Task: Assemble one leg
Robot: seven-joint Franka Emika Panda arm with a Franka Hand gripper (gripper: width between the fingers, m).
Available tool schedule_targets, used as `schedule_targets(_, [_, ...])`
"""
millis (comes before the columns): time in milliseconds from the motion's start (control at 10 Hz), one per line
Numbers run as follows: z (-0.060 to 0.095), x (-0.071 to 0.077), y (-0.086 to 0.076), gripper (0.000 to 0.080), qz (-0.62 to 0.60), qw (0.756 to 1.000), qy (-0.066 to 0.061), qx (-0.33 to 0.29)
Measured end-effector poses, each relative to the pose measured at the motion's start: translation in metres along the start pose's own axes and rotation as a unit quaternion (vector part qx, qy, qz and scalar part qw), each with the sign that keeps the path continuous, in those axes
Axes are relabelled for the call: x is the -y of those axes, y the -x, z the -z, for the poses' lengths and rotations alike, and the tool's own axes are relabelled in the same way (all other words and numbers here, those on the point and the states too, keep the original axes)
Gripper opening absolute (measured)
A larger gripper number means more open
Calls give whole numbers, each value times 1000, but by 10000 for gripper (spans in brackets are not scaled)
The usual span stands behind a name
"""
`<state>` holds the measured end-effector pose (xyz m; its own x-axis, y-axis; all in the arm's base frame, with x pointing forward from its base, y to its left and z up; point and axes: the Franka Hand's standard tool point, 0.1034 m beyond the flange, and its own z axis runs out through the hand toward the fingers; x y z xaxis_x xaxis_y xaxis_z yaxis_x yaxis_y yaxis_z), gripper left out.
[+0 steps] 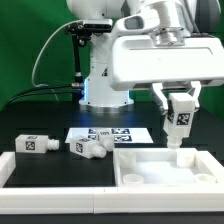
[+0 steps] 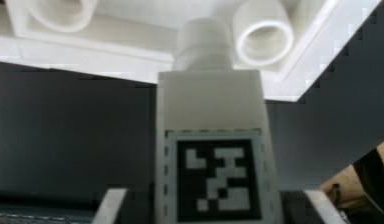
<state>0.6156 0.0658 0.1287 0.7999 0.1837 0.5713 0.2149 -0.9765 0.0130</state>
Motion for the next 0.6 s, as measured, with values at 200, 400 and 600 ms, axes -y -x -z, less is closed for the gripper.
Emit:
schedule_targets(200, [0,-1,1,284,-1,1000,0,0])
schedule_targets(400, [-6,-2,10,284,-40,999,-13,11])
schedule_targets(600, [-13,25,-3,284,-52,998,-34,-16])
